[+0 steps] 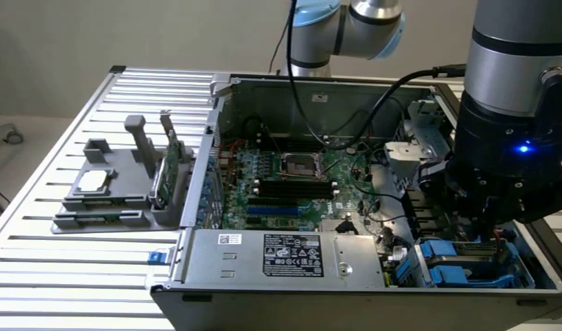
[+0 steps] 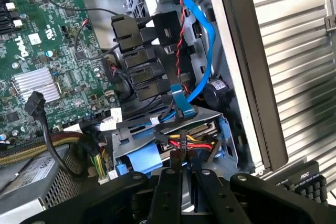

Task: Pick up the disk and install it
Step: 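Insert the first disk wire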

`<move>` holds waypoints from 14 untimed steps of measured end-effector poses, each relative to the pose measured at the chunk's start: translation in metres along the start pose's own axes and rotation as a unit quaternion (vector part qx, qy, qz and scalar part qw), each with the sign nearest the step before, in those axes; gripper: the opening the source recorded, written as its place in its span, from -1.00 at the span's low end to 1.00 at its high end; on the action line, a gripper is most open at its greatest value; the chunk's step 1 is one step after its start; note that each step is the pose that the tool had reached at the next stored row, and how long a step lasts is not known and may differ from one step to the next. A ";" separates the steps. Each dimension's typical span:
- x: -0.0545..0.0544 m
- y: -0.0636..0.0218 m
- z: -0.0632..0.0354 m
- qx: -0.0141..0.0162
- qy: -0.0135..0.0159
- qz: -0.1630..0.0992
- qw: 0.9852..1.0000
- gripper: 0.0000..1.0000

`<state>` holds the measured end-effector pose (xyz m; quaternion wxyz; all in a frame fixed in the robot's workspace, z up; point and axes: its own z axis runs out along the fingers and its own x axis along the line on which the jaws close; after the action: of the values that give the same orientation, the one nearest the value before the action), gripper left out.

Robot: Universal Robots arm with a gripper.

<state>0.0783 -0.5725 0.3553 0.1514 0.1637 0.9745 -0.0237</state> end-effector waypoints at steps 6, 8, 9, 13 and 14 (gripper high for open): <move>0.001 -0.0001 0.0012 0.000 0.000 0.000 1.000 -0.38; 0.000 -0.0001 0.0012 0.000 0.000 0.000 1.000 -0.38; 0.000 0.0002 0.0015 0.000 0.000 0.001 1.000 -0.38; -0.007 0.0025 0.0037 0.001 0.001 0.003 1.000 -0.38; -0.009 0.0035 0.0044 0.001 0.001 0.002 1.000 -0.38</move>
<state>0.0893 -0.5726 0.3539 0.1507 0.1663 0.9742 -0.0242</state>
